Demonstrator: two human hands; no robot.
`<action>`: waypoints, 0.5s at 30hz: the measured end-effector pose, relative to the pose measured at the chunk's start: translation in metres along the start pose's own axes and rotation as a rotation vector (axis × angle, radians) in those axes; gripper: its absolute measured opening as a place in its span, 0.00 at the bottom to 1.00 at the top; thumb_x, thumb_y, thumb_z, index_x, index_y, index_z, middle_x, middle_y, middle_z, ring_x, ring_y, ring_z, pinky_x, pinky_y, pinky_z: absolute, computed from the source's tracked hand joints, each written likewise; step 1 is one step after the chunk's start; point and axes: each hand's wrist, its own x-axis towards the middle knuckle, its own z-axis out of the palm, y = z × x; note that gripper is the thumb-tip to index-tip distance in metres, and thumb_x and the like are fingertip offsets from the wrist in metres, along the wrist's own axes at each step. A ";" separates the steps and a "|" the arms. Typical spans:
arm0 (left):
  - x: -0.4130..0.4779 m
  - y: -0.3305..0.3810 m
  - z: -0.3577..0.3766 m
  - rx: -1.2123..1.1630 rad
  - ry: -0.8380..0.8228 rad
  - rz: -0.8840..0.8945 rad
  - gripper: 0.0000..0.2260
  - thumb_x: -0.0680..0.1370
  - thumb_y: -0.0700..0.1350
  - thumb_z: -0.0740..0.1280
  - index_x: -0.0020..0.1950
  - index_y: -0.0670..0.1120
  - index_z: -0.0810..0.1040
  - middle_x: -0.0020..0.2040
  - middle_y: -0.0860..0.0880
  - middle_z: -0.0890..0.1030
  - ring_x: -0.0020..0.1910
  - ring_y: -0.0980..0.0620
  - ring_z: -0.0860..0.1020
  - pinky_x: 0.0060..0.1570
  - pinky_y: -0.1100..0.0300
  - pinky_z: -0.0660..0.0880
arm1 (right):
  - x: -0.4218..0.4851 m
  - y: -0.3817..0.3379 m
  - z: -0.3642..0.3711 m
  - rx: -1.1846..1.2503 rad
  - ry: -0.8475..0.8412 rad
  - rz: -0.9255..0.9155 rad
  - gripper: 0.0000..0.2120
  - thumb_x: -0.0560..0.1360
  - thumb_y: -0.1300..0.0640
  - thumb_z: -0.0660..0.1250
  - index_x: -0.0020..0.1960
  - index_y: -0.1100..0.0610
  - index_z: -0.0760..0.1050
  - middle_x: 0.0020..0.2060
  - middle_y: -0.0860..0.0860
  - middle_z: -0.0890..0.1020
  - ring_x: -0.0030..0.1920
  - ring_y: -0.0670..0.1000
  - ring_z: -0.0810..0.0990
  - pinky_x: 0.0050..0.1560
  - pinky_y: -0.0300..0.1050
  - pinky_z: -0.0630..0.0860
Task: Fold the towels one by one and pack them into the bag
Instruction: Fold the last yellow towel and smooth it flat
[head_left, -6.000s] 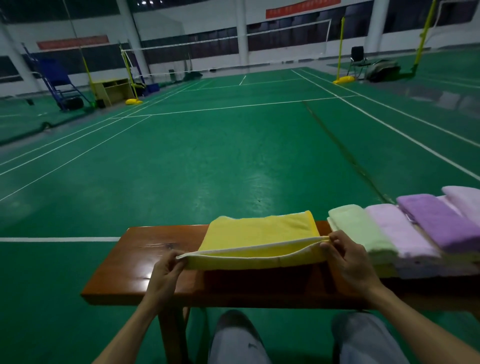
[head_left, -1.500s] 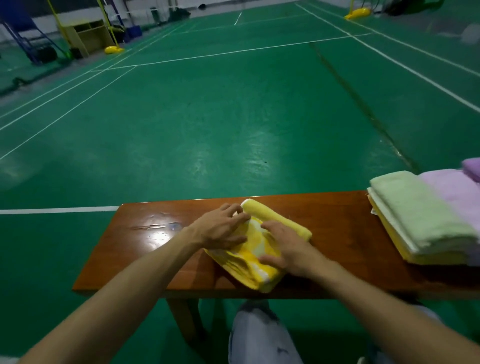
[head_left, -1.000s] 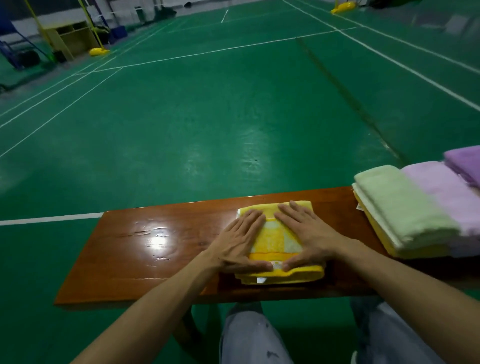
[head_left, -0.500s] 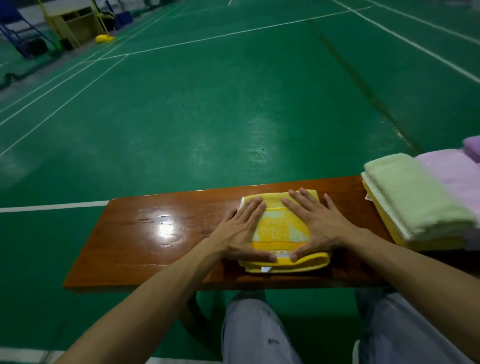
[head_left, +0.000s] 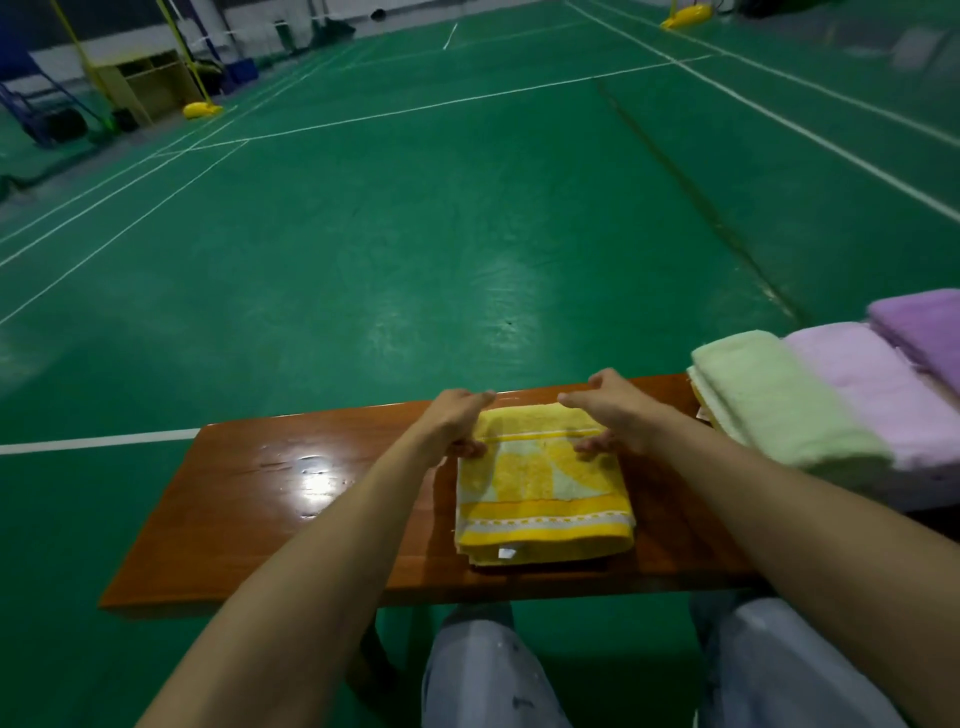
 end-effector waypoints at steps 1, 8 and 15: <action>0.000 0.000 0.001 0.000 0.014 0.006 0.13 0.81 0.51 0.62 0.55 0.42 0.73 0.37 0.47 0.68 0.22 0.53 0.73 0.24 0.64 0.72 | 0.000 0.000 0.001 0.044 0.018 0.000 0.30 0.78 0.53 0.69 0.73 0.57 0.58 0.70 0.58 0.65 0.34 0.56 0.81 0.22 0.42 0.77; -0.008 -0.001 0.000 -0.140 0.090 0.071 0.09 0.80 0.45 0.64 0.57 0.41 0.74 0.44 0.42 0.75 0.24 0.51 0.73 0.26 0.60 0.76 | -0.015 -0.014 -0.002 0.268 0.047 -0.017 0.09 0.79 0.62 0.67 0.48 0.61 0.66 0.46 0.55 0.67 0.37 0.56 0.75 0.35 0.55 0.81; -0.044 -0.017 0.005 -0.333 0.308 0.213 0.04 0.78 0.45 0.68 0.50 0.46 0.76 0.47 0.46 0.77 0.43 0.47 0.77 0.46 0.39 0.80 | -0.041 0.002 -0.006 0.338 0.098 -0.117 0.11 0.79 0.56 0.67 0.57 0.56 0.68 0.53 0.56 0.71 0.51 0.61 0.75 0.34 0.49 0.80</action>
